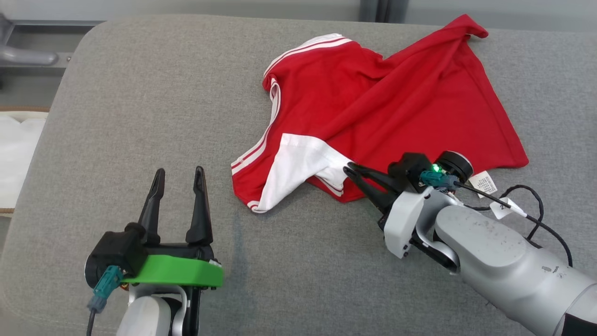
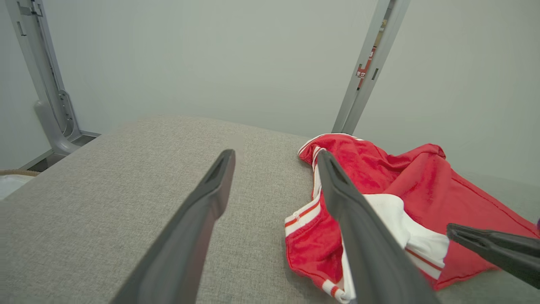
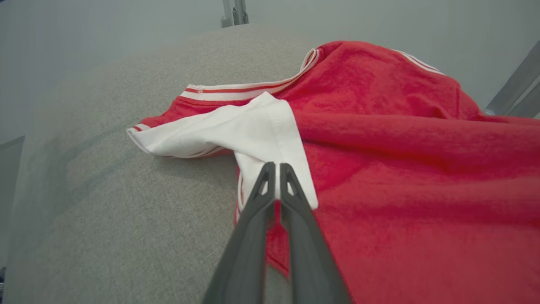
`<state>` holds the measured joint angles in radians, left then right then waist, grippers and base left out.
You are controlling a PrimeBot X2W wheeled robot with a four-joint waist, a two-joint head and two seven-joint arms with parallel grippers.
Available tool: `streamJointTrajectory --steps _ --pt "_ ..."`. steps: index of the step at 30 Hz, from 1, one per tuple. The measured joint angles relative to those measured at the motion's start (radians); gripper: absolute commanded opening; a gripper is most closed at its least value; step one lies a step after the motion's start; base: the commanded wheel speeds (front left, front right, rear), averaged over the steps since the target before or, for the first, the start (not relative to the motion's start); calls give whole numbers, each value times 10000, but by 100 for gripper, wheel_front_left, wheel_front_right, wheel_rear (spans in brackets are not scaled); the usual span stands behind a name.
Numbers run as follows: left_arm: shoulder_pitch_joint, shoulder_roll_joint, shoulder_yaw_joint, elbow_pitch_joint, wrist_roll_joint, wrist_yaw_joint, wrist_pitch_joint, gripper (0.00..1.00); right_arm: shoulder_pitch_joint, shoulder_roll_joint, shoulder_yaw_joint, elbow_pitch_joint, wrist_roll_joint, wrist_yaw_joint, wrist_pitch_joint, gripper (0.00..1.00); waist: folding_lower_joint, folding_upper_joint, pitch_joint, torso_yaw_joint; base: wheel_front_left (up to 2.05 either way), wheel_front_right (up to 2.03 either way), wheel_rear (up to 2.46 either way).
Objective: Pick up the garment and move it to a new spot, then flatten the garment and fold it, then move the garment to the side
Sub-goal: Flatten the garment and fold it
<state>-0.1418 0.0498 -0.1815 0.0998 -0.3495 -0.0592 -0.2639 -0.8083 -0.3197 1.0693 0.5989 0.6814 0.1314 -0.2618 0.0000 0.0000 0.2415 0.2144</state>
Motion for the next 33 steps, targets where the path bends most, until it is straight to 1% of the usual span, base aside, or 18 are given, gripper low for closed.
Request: streamJointTrajectory --steps 2,8,12,15,20,24,25,26,28,33 --pt "-12 0 -36 17 -2 -12 0 100 5 12 -31 234 385 0 10 100 0 0 32 107 0 0 0" --pt "-19 0 -92 29 -67 -4 0 100 103 33 -138 596 2121 0 518 100 0 0 106 442 0 0 0" --pt "-19 0 -153 27 -100 23 0 100 342 96 -468 596 3843 0 1108 100 0 0 151 622 0 0 0" --pt "-24 0 -196 25 -123 38 0 100 365 94 -508 339 4717 0 1407 100 0 0 193 722 0 0 0" --pt "-28 0 -242 25 -161 67 0 100 314 -44 -224 -178 5359 0 1463 100 0 0 214 821 0 0 0" --pt "-27 0 -247 42 -161 75 0 100 -84 -104 278 -242 5177 0 1129 100 0 0 160 823 0 0 0" --pt "-26 0 -247 46 -159 75 0 100 -153 -69 364 -190 5141 0 1049 72 0 0 146 815 0 0 0" --pt "-26 0 -251 54 -157 75 0 100 -246 -10 502 -90 5081 0 943 31 0 0 128 806 0 0 0" --pt "-25 0 -272 61 -155 75 0 100 -410 105 836 56 4897 -2 823 0 0 0 89 793 0 0 0" --pt "-20 0 -272 84 -109 73 -2 100 -732 291 1647 198 4182 -2 345 0 0 0 -11 770 0 0 0"
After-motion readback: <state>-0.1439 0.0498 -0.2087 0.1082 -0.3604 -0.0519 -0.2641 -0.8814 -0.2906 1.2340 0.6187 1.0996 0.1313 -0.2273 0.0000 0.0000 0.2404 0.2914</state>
